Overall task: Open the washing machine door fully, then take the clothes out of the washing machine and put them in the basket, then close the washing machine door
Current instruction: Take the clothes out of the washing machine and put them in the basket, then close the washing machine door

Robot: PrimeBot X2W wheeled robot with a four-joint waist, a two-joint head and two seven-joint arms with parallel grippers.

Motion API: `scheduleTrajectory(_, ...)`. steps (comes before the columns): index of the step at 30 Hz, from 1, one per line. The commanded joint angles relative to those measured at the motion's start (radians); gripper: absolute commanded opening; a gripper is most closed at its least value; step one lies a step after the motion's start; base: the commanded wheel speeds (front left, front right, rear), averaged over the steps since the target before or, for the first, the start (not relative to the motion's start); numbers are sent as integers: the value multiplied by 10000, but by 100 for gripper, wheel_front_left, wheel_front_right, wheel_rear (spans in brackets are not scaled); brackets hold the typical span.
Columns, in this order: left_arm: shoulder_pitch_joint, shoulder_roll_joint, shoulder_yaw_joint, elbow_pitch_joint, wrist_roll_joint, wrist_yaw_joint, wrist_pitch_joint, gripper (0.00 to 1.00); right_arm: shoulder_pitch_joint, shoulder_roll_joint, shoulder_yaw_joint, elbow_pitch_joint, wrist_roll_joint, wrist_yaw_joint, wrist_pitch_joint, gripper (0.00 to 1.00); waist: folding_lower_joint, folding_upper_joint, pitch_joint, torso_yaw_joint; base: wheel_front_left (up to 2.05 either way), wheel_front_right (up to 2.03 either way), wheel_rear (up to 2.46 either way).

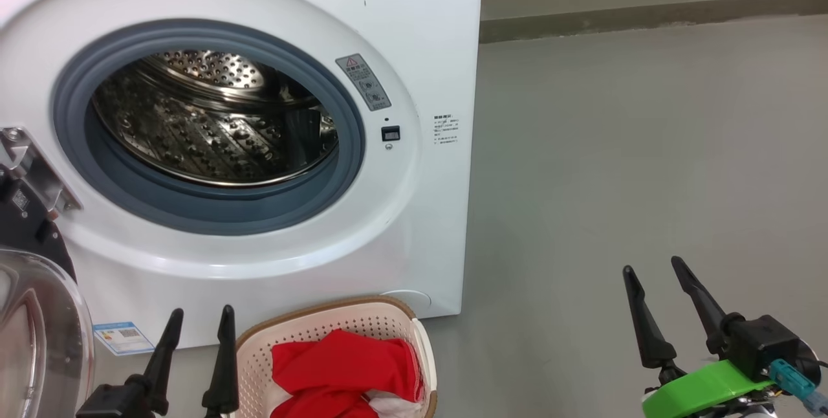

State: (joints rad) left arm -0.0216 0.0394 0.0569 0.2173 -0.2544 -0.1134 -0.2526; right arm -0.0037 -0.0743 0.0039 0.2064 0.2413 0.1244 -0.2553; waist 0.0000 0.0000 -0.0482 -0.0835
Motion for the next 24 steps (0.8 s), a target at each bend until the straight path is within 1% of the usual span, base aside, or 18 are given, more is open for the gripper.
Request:
scheduleTrajectory(1,-128,109,333,-315,148,43,-91,100,-171,-123,63,-314,-101,63,-65,100,0,0,-89,20,0,0,0)
scheduleTrajectory(6,37,109,428,-449,311,113,-91,100,6,-36,-145,-396,-132,63,-65,100,0,0,-274,27,0,0,0)
scheduleTrajectory(11,245,109,416,-569,469,162,-91,100,133,-76,85,-332,58,63,-65,100,0,0,-369,19,0,0,0)
scheduleTrajectory(19,288,109,422,-577,275,67,-91,100,157,-148,151,-296,172,63,-65,100,0,0,-296,88,0,0,0)
scheduleTrajectory(24,265,109,389,-863,115,-27,-91,100,136,-141,170,-277,194,63,-65,100,0,0,-198,132,0,0,0)
